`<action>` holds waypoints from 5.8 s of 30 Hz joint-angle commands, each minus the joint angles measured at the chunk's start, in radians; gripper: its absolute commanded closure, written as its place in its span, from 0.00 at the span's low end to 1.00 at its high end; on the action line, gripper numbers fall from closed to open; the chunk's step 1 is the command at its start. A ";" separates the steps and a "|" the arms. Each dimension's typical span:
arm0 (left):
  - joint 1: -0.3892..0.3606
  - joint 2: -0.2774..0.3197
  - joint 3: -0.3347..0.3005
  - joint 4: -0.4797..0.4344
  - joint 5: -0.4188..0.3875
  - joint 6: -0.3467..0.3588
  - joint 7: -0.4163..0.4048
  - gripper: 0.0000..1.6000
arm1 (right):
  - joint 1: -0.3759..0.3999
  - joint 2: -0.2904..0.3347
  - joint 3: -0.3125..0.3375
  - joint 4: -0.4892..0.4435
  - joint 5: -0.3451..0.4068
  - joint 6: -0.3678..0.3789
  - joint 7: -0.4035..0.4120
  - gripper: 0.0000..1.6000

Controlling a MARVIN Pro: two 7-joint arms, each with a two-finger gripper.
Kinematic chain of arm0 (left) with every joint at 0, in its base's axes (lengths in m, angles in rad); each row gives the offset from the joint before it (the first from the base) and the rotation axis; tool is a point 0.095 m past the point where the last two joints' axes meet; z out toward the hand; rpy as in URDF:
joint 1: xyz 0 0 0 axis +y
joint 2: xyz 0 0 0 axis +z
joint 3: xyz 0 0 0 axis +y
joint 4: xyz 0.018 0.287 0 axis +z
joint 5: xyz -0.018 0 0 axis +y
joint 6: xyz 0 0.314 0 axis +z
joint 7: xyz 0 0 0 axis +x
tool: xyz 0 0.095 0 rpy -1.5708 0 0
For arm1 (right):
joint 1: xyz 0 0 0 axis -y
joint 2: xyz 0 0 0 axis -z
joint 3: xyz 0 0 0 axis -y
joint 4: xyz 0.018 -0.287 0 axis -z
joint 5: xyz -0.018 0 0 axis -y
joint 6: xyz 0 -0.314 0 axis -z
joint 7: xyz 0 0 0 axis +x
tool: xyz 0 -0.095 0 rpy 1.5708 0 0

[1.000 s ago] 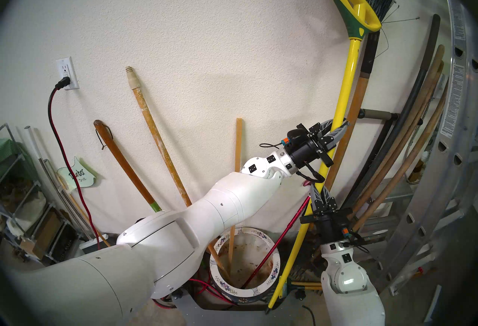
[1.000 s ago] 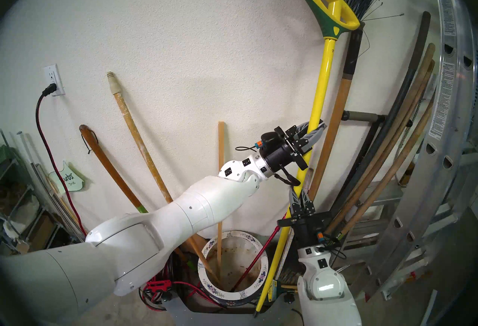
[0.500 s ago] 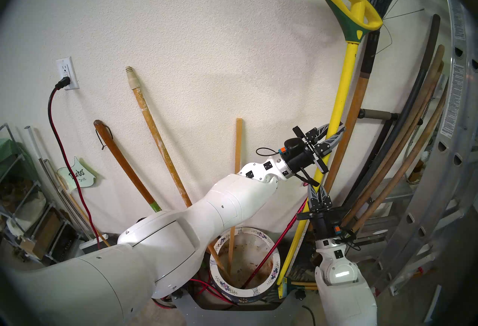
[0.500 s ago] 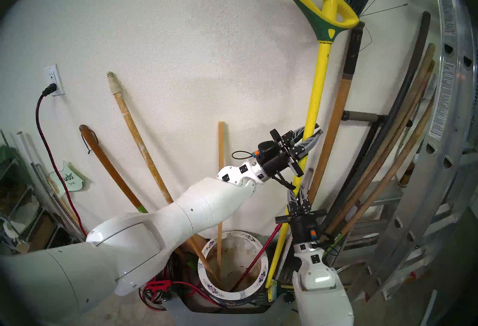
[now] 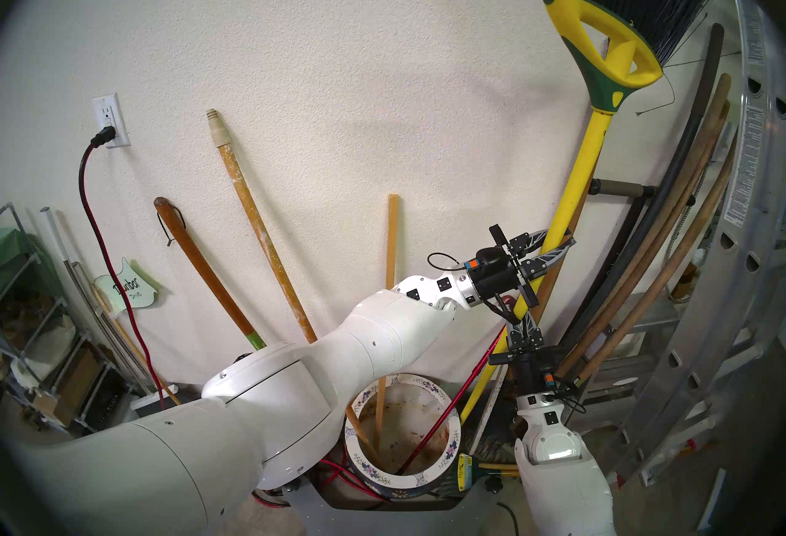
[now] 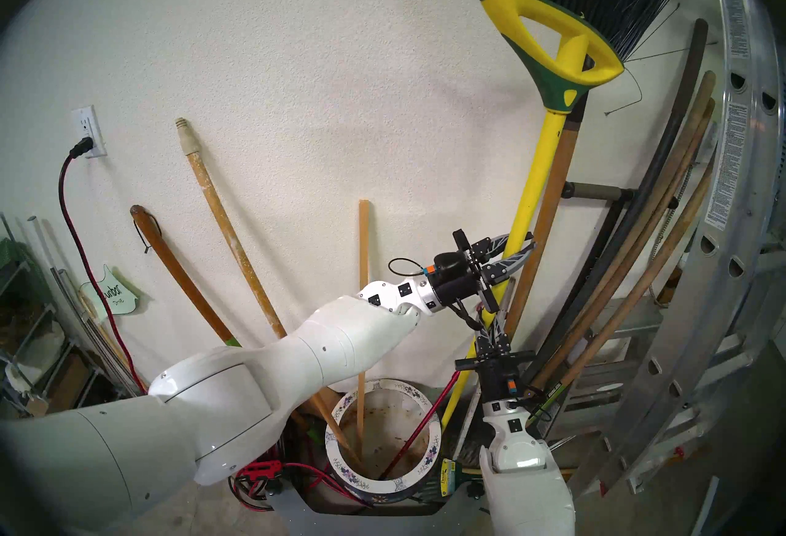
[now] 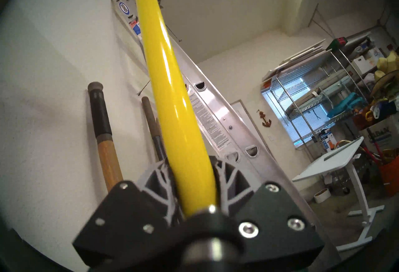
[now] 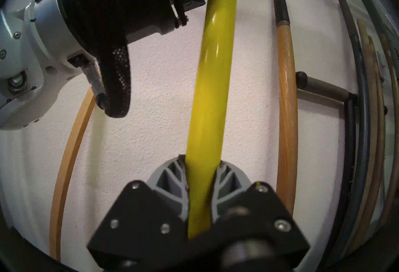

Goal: Take wooden sticks or brooms out of the pot

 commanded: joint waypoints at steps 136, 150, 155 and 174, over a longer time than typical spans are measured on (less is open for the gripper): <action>-0.057 -0.067 -0.099 0.322 0.021 0.059 0.465 0.00 | 0.401 -0.032 0.077 0.410 -0.151 0.162 -0.116 1.00; -0.008 -0.022 -0.146 0.206 0.006 0.004 0.474 0.00 | 0.408 -0.035 0.079 0.442 -0.172 0.155 -0.131 1.00; -0.024 0.001 -0.168 0.137 0.005 0.004 0.477 0.00 | 0.412 -0.035 0.080 0.452 -0.178 0.150 -0.139 1.00; 0.006 0.142 -0.267 -0.145 0.021 0.004 0.481 0.00 | 0.411 -0.020 0.102 0.478 -0.205 0.111 -0.171 0.31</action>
